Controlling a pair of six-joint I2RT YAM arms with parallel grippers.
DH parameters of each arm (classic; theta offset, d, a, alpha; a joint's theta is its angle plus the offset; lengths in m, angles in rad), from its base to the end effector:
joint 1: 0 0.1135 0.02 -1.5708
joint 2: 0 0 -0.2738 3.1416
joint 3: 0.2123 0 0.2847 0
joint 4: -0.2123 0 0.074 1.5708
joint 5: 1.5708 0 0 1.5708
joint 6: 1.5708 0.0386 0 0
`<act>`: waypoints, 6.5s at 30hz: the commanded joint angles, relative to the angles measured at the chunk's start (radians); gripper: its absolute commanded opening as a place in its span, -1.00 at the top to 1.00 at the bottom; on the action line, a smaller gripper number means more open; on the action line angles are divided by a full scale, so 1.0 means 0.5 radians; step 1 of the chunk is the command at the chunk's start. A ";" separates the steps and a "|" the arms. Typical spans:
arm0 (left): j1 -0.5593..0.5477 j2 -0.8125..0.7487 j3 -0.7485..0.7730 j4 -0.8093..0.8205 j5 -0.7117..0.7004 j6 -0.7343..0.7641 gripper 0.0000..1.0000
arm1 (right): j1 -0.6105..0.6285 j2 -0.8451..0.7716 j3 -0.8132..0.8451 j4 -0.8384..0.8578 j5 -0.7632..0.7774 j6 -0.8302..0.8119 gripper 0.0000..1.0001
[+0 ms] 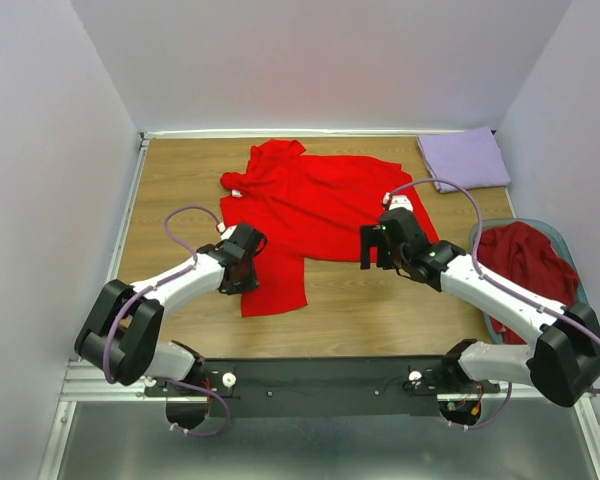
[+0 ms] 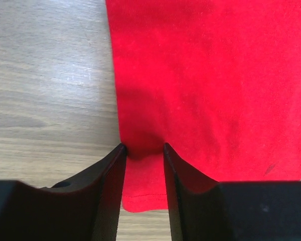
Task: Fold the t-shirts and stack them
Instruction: Flatten the tshirt out
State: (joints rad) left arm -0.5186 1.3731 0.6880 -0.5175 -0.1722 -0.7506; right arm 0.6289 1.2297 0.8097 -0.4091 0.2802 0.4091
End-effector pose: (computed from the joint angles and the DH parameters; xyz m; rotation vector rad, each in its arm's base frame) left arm 0.2291 -0.1231 0.1478 -0.3612 2.7188 -0.1121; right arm 0.2344 0.1573 0.2309 -0.1302 2.3609 0.1662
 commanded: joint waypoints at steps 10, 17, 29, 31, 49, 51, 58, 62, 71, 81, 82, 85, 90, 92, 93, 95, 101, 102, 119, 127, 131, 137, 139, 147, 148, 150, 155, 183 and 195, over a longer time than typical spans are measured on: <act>-0.037 0.055 0.007 -0.130 -0.097 -0.103 1.00 | -0.021 -0.063 -0.070 0.073 0.203 0.007 -1.00; -0.024 -0.111 0.146 -0.306 -0.324 0.001 1.00 | -0.125 -0.054 -0.095 0.057 0.382 0.081 -0.95; 0.338 -0.488 0.014 -0.002 -0.018 0.265 1.00 | -0.607 0.240 -0.101 0.042 0.336 0.206 -0.80; 0.338 -0.510 -0.017 0.050 0.022 0.286 1.00 | -0.714 0.274 -0.098 0.045 0.308 0.243 -0.71; 0.344 -0.608 -0.048 0.136 0.090 0.332 1.00 | -1.169 0.553 -0.101 0.260 0.044 0.338 -0.24; 0.344 -0.611 -0.048 0.136 0.093 0.332 1.00 | -1.169 0.581 -0.088 0.257 0.032 0.335 -0.22; 0.341 -0.611 -0.038 0.127 0.108 0.341 1.00 | -1.172 0.667 -0.119 0.223 -0.124 0.268 -0.21; 0.341 -0.623 -0.041 0.127 0.117 0.344 1.00 | -1.172 0.691 -0.128 0.196 -0.122 0.265 -0.10; 0.341 -0.629 -0.029 0.130 0.121 0.354 1.00 | -1.172 0.725 -0.122 0.159 -0.149 0.268 0.28; 0.466 -0.449 0.237 0.182 0.065 0.482 1.00 | -1.172 0.701 0.071 0.128 -0.260 0.289 0.99; 0.491 -0.409 0.365 0.176 0.023 0.501 1.00 | -1.172 0.667 0.156 0.122 -0.278 0.286 0.99; 0.571 -0.237 0.775 0.084 -0.130 0.565 1.00 | -1.172 0.603 0.328 0.101 -0.300 0.289 0.99; 0.675 -0.040 1.534 -0.100 -0.269 0.608 1.00 | -1.172 0.541 0.932 -0.022 -0.349 0.280 0.99; 0.721 -0.007 1.923 -0.179 -0.367 0.614 1.00 | -1.172 0.486 1.174 -0.068 -0.376 0.250 0.99; 0.724 -0.007 2.044 -0.201 -0.419 0.621 1.00 | -1.172 0.465 1.251 -0.087 -0.388 0.237 0.99; 0.727 -0.028 2.331 -0.205 -0.581 0.678 1.00 | -1.169 0.403 1.362 -0.096 -0.419 0.188 0.99; 0.727 -0.456 2.520 0.016 -0.800 0.899 1.00 | -1.172 0.011 1.583 -0.099 -0.410 -0.011 0.99; 0.727 -0.458 2.514 0.041 -0.800 0.924 1.00 | -1.172 -0.041 1.590 -0.099 -0.407 -0.033 0.99; 0.727 -0.881 2.536 0.311 -0.604 1.280 1.00 | -1.172 -0.560 1.679 -0.099 -0.956 -0.337 0.99; 0.727 -0.468 1.877 0.648 -0.417 1.332 1.00 | -1.172 -0.202 1.323 -0.087 -0.926 -0.386 0.99; 0.727 -0.029 1.628 0.780 -0.312 1.265 1.00 | -1.172 0.230 1.118 -0.014 -0.806 -0.435 0.99; 0.727 0.753 1.740 0.778 -0.131 1.151 1.00 | -1.172 0.774 0.924 0.367 -0.714 -0.352 0.99; 0.730 1.019 1.851 0.683 -0.107 1.148 1.00 | -1.172 0.997 0.970 0.456 -0.677 -0.349 0.99; 0.767 1.606 2.419 0.520 0.007 1.066 1.00 | -1.172 1.544 1.304 0.484 -0.610 -0.398 0.99; 0.770 1.650 2.474 0.474 0.037 1.053 1.00 | -1.172 1.584 1.335 0.481 -0.600 -0.401 0.99; 0.783 1.769 2.630 0.422 0.065 1.035 1.00 | -1.175 1.679 1.418 0.484 -0.582 -0.413 0.99; 0.819 1.905 2.796 0.363 0.145 1.001 1.00 | -1.178 1.814 1.577 0.481 -0.570 -0.398 0.99; 0.939 1.905 2.827 0.517 0.476 0.835 1.00 | -1.227 1.995 1.881 0.481 -0.514 -0.242 0.99; 0.945 1.883 2.998 0.550 0.535 0.842 1.00 | -1.236 1.977 1.964 0.481 -0.517 -0.214 0.98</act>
State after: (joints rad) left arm -0.0517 2.3249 2.1040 -0.2794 0.0658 -0.3237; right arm 0.0223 2.2108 1.7451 -0.1795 0.0170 0.2913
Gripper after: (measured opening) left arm 0.006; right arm 0.011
